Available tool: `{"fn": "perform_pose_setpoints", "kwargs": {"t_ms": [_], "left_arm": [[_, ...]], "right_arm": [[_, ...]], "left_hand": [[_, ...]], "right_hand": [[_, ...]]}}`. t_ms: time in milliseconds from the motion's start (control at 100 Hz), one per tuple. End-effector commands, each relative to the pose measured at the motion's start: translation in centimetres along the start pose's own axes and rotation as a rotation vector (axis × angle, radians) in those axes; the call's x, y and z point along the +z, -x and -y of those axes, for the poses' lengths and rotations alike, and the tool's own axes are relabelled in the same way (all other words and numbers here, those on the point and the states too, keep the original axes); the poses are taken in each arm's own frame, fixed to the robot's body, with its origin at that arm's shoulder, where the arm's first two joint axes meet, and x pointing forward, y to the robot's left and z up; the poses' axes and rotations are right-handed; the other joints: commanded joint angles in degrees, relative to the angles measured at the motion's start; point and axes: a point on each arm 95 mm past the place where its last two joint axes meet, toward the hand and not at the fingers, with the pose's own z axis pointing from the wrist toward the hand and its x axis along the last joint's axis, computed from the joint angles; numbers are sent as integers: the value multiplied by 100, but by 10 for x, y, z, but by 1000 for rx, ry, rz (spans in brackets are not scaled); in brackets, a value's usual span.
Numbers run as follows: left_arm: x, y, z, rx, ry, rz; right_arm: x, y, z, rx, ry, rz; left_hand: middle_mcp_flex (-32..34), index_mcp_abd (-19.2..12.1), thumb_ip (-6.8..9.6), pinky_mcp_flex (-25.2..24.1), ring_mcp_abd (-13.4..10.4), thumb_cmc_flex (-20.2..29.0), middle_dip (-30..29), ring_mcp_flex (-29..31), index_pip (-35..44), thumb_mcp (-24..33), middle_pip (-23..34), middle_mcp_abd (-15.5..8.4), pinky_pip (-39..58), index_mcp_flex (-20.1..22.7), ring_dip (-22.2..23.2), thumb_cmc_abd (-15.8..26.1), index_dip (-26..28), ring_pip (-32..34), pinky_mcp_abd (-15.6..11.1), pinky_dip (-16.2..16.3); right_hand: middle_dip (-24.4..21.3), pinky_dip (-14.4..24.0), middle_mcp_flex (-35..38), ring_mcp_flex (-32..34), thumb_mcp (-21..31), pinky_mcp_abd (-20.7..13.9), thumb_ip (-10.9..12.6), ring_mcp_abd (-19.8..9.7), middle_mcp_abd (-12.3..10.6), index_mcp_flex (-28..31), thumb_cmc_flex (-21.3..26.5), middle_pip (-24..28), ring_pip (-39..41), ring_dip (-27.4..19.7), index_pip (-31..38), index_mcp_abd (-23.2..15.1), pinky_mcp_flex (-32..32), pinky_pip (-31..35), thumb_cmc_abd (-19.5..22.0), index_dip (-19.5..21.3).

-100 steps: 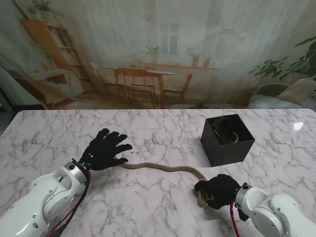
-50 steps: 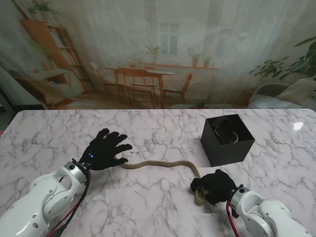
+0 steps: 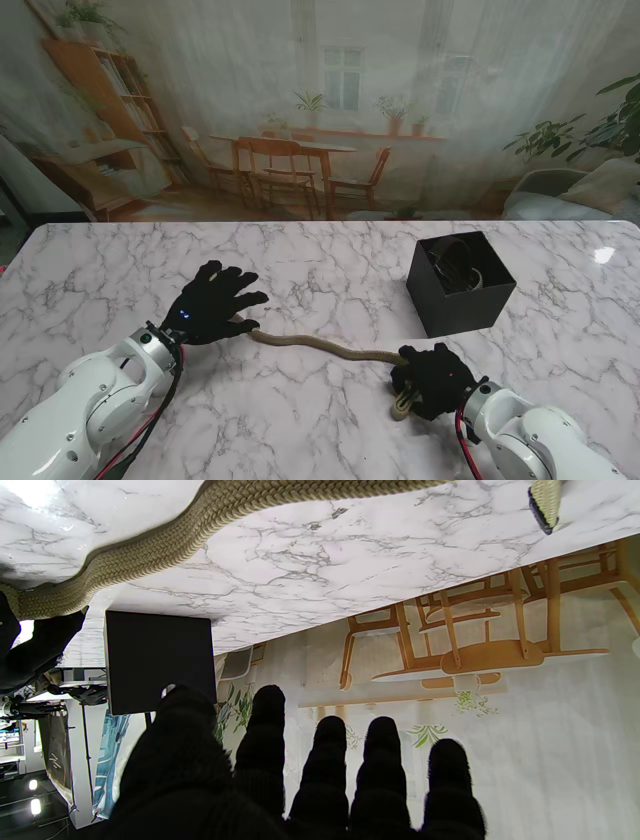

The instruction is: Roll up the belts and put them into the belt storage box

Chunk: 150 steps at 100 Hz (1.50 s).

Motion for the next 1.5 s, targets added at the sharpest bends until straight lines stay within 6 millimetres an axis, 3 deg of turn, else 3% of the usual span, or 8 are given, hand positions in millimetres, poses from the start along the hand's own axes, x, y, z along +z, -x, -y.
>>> {"fn": "perform_pose_setpoints", "kwargs": {"t_ms": [0,420,640,900,1050,1240,1420,1490], "left_arm": [[1,-1,-2,-5,13,-5],[2,-2,-3,-5,11,-8],[2,-2,-3,-7,8,-11],[2,-2,-3,-7,5,-12],[1,-1,-3,-7,3,-11],[1,-1,-3,-6,1,-12],[2,-1,-3,-6,2,-13],[2,-1,-3,-7,2,-13]], "right_arm": [[1,-1,9,11,-8,10],[7,1,12,-21,136,37],[9,4,13,-8,176,41],[10,6,8,-28,174,34],[10,8,4,-43,165,20],[12,10,4,-31,179,16],[9,10,1,-44,148,12],[7,9,-3,-28,113,3]], "left_hand": [[-32,133,10,-95,40,12,53,65,-54,-159,-55,62,-184,-152,18,281,15,-172,212,65],[-42,126,10,-99,40,10,52,64,-56,-161,-57,54,-194,-159,20,278,15,-171,217,64],[-39,65,10,-104,34,8,52,62,-44,-159,-57,60,-203,-139,20,273,21,-173,215,62],[-44,62,9,-112,31,-4,52,64,-47,-161,-60,60,-216,-146,19,270,22,-174,212,62],[-33,40,9,-110,34,3,53,65,-43,-158,-56,56,-226,-139,19,270,24,-175,214,60],[-25,19,9,-104,30,11,54,71,-37,-158,-54,56,-234,-129,20,271,28,-174,210,61],[-32,26,9,-105,29,10,54,67,-37,-159,-57,51,-240,-133,20,275,29,-176,210,64],[-34,51,9,-107,31,4,54,67,-39,-160,-57,63,-243,-136,20,278,29,-175,214,65]], "right_hand": [[39,-109,327,276,285,151,67,100,-53,852,104,133,-42,-93,1183,246,188,87,126,93],[1742,740,3229,2882,-338,-758,-80,-844,-1403,69,440,2394,2373,1746,1574,-9,1923,2118,695,-14],[1763,699,4445,3727,-227,-832,367,-712,-1722,-588,206,3107,3645,1959,-1681,465,2366,2743,1223,240],[1928,677,4518,3783,-345,-599,634,-489,-1554,-1967,798,3080,3845,2013,-2343,-1550,2463,2806,1911,-755],[2264,653,4344,3793,-441,-505,622,-481,-1502,-518,1141,3270,4104,1952,-1754,-1927,2489,2832,2263,-521],[2071,528,4692,3778,-624,-816,-103,-556,-1690,964,1086,2673,3797,1813,-329,-694,2597,2654,1458,-842],[1424,390,4855,3694,-584,-1174,-57,-774,-1816,1073,-414,1512,2425,1734,-620,401,2621,2296,997,-379],[1083,361,4797,3543,-653,-1239,514,-821,-1784,1370,-1205,1037,1786,1465,-1647,813,2527,2094,1316,395]]}}
